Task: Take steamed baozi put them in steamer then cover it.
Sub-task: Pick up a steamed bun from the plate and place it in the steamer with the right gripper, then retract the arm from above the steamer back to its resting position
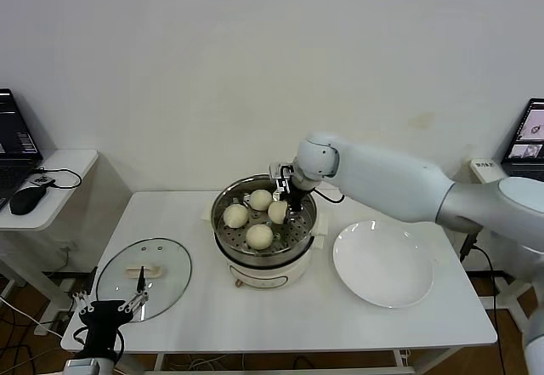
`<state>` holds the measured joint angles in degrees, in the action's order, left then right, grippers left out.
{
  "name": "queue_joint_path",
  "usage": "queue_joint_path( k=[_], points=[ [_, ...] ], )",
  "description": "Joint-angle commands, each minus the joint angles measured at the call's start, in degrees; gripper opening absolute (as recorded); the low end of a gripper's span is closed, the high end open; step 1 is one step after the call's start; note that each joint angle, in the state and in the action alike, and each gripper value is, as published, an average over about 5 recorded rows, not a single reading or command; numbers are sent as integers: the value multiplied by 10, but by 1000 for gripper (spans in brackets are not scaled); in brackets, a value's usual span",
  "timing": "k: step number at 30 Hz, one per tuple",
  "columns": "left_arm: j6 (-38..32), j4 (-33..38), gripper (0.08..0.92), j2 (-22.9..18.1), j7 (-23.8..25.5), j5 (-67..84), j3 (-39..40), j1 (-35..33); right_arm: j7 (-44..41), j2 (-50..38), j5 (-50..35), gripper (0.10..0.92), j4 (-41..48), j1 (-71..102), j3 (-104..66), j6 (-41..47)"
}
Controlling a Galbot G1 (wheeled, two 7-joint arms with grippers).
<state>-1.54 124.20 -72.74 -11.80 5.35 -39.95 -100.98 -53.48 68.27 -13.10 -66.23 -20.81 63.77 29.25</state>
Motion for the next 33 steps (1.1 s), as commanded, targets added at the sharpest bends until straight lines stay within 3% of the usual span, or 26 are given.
queue_joint_path(
  k=[1,10,14,18,20,25,28,33],
  points=[
    [0,-1,823,0,0,1,0,1,3,15,36,625,27,18,-4,-5],
    [1,1,823,1,0,2,0,3,11,-13,20,709,-11,9,-29,4],
    [3,2,823,3,1,2,0,4,12,-57,-4,798,-62,-13,-43,11],
    [6,2,823,3,1,3,0,6,34,-125,-35,821,-131,-24,-55,18],
    [7,2,823,3,-1,5,0,7,84,-163,-65,822,-171,-13,-73,27],
    [8,-3,823,4,-8,7,0,10,309,-272,-178,823,-290,114,-181,16],
    [9,-7,823,2,-14,8,1,13,407,-322,-184,823,-328,262,-302,-49],
    [9,-20,823,-2,-22,5,9,15,488,-334,-138,823,-367,517,-528,-143]
  ],
)
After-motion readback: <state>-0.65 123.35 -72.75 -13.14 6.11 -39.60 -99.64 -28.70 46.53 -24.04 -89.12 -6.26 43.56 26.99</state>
